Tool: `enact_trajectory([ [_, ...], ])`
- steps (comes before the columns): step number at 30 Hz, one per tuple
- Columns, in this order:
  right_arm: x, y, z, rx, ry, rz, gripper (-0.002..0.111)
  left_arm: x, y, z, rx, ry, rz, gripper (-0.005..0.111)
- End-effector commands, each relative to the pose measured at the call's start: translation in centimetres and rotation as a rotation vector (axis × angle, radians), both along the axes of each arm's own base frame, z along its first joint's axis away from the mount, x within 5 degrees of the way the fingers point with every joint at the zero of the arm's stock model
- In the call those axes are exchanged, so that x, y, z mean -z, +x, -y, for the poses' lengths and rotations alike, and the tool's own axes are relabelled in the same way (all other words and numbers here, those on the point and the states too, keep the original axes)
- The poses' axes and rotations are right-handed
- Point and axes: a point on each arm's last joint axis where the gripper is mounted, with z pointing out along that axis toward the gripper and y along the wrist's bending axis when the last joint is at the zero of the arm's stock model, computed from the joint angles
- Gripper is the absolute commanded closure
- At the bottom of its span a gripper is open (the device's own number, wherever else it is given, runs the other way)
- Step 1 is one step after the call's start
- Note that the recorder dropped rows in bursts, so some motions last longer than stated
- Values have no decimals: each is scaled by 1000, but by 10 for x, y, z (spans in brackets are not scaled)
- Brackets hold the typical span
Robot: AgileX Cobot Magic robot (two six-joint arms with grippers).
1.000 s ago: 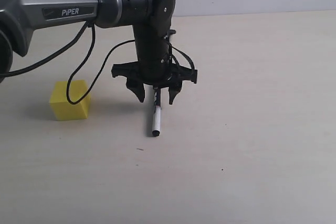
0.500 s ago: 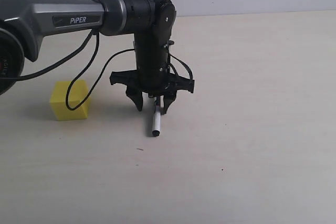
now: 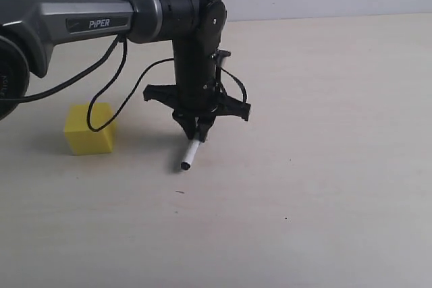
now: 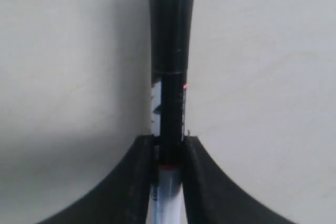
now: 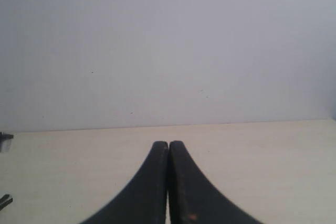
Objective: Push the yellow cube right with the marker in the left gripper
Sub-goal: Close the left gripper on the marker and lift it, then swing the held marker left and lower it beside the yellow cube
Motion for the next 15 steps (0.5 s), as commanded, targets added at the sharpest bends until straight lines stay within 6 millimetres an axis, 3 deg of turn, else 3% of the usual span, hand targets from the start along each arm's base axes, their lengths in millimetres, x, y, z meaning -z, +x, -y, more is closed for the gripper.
enact_trajectory([
  [1,1,0,0,5,-1,5,108,-70,-3,5,181,-96,115,107],
  [3,1,0,0,5,-1,5,108,-100,-6,2,329,-123,177,107],
  [10,1,0,0,5,-1,5,108,-155,-17,-9,602,-133,313,107],
  [15,1,0,0,5,-3,6,108,-184,-22,-25,771,-40,413,107],
])
